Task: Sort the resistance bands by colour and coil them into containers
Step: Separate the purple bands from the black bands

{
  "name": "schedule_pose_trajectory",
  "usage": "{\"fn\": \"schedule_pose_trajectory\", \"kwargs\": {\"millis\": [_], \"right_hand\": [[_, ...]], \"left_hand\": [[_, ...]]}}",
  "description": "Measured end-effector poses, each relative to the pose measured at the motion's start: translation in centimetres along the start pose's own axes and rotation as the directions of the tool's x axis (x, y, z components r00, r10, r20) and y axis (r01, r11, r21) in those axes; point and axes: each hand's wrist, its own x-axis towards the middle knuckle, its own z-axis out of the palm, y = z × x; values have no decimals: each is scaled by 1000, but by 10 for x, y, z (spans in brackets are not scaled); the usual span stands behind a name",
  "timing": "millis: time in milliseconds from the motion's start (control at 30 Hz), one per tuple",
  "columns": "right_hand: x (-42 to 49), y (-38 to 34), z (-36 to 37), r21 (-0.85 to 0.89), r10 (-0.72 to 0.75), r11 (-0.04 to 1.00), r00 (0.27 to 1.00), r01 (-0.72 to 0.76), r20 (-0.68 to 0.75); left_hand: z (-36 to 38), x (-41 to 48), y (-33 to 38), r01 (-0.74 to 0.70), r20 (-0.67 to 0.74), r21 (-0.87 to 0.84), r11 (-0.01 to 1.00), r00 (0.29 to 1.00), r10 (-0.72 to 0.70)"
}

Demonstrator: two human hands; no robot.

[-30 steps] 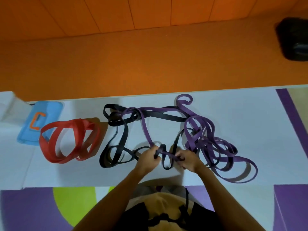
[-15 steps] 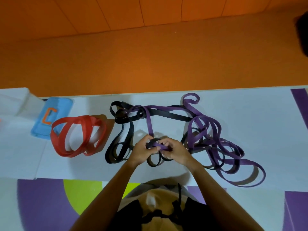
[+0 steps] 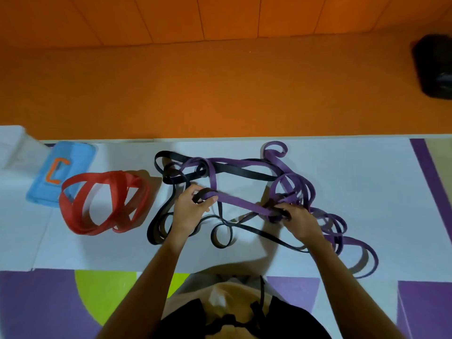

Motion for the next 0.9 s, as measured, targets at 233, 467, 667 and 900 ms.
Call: {"fn": "schedule_pose_trajectory", "kwargs": {"millis": [233,467,667,900], "right_hand": [[2,-1,-13,353,182,931,957,-94,-225],[9,-37,-14,-103,201,976,976,-192,86],[31,-91,35,-16,-57,998,990,59,128],[43,-103,79,-348,50,937,972,34,229]], "left_hand": [[-12,3,-14,119,250,39,992,960,-125],[-15,0,-51,96,512,176,980,841,-174],[-19,-15,-66,-22,547,218,976,831,-103],[-50,-7,-62,-10,326,-294,956,939,110]]}}
